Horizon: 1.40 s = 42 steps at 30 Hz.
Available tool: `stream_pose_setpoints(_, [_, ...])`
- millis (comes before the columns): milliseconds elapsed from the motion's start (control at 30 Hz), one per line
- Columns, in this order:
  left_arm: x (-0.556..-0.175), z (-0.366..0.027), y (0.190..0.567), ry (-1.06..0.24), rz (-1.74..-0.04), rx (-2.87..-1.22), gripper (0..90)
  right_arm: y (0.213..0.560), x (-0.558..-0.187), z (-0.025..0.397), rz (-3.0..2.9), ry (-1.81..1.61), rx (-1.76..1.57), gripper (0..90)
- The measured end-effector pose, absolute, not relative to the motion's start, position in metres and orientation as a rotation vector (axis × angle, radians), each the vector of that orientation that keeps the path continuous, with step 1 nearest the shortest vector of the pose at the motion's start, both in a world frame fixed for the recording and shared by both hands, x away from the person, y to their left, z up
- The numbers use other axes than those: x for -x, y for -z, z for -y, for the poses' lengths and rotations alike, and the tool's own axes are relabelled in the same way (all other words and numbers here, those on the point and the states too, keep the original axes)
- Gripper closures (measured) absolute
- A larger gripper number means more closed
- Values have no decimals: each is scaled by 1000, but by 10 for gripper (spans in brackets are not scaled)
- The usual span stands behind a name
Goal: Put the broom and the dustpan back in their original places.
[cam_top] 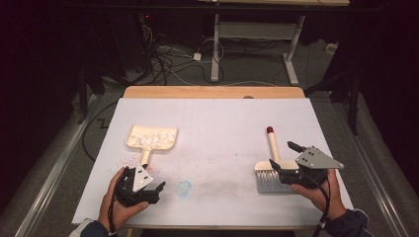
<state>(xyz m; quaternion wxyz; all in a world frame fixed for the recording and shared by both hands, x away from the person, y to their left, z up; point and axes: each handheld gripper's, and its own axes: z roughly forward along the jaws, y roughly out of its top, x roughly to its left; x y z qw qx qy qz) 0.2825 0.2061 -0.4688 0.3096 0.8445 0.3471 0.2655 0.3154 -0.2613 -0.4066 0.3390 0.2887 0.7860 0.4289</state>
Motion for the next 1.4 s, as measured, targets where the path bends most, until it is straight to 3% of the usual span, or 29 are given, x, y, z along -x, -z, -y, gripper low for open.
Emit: stream_pose_setpoints(1400, [-281,-200,468,-722,-875,-2228,184,460,-285,305,-2066,-1067,-862,233])
